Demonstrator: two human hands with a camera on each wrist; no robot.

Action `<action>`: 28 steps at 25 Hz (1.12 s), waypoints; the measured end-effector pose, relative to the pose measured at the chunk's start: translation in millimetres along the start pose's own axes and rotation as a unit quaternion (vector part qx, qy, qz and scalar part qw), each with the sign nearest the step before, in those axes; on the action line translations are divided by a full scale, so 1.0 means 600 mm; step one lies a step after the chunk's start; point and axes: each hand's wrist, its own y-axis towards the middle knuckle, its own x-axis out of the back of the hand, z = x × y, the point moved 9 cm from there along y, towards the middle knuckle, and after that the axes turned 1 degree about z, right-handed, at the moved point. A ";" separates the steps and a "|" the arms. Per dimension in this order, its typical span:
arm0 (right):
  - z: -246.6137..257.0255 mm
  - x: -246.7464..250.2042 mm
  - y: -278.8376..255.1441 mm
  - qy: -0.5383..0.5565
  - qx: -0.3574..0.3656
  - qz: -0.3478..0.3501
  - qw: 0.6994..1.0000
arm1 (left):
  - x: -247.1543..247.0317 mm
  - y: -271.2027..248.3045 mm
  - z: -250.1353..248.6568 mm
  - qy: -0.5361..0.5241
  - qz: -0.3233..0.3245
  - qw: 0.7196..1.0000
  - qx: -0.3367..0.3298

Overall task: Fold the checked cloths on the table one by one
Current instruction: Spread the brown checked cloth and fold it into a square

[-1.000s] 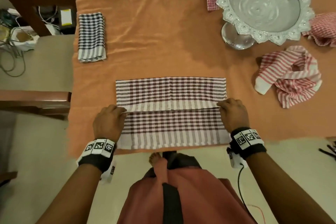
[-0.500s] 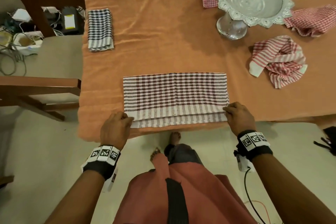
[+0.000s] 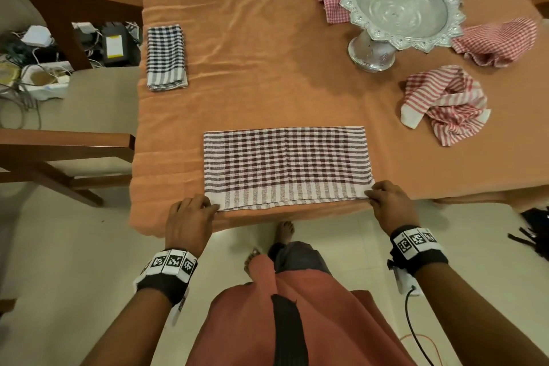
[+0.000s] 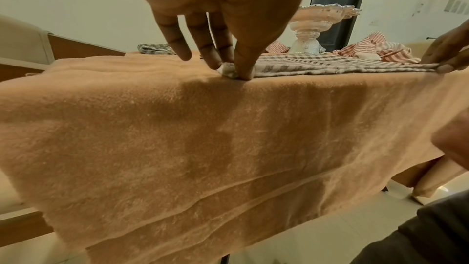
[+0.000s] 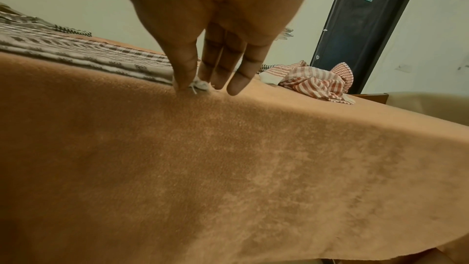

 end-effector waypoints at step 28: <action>0.229 -0.067 0.036 -0.019 0.134 0.067 0.989 | -0.046 0.074 -0.158 0.006 0.075 0.996 -0.057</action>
